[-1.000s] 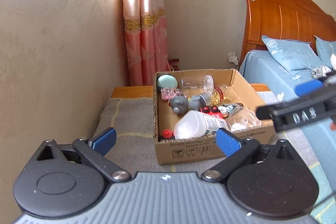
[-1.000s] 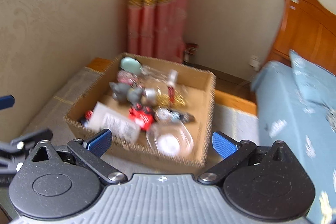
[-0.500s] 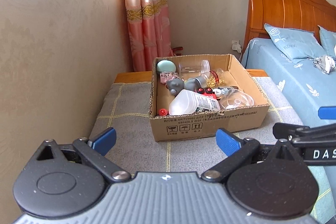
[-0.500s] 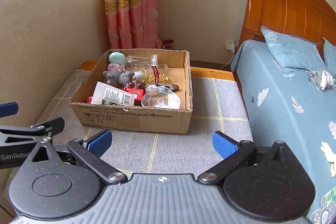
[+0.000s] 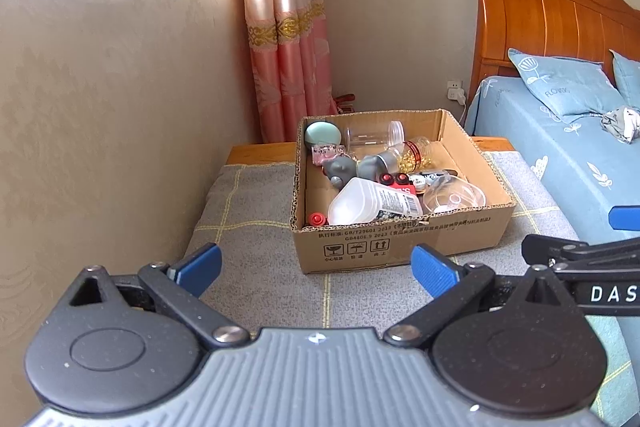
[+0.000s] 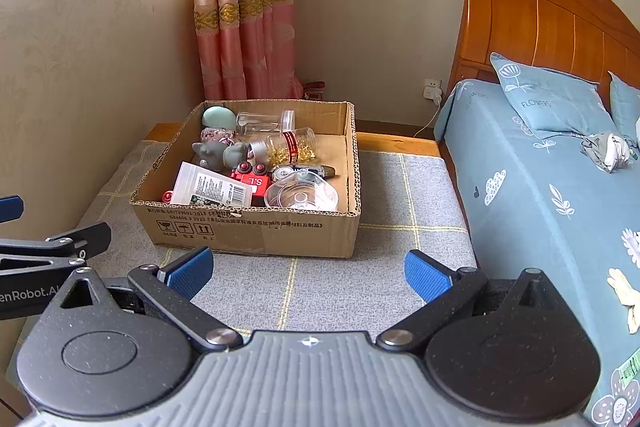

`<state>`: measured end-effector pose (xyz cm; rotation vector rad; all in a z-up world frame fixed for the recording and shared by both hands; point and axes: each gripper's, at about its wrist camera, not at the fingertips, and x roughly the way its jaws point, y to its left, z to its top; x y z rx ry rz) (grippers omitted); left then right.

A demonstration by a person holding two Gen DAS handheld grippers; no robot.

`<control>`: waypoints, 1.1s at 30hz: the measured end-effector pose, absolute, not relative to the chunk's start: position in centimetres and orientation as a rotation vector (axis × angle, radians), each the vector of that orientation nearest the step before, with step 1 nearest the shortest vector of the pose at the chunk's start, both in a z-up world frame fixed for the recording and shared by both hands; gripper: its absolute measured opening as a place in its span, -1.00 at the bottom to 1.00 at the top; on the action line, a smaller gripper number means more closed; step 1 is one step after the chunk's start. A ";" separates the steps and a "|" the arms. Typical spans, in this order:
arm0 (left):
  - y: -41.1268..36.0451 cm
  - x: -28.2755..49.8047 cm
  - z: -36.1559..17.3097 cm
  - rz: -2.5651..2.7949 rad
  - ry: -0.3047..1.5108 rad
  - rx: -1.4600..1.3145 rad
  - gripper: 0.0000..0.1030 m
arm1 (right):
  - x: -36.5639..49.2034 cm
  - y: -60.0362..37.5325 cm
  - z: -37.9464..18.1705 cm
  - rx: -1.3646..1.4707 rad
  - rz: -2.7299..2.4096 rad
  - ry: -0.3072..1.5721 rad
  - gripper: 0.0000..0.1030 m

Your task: Organize rigid objects

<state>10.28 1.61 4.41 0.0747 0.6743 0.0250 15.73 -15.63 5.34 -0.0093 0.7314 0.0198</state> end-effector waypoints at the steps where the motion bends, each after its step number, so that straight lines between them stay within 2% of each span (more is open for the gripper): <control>1: 1.6 10.2 4.5 0.026 0.673 0.076 0.96 | 15.7 -15.7 5.3 -0.008 0.020 0.732 1.00; 33: 1.2 10.0 4.9 0.027 0.668 0.094 0.96 | 15.1 -16.0 6.0 0.003 0.026 0.712 1.00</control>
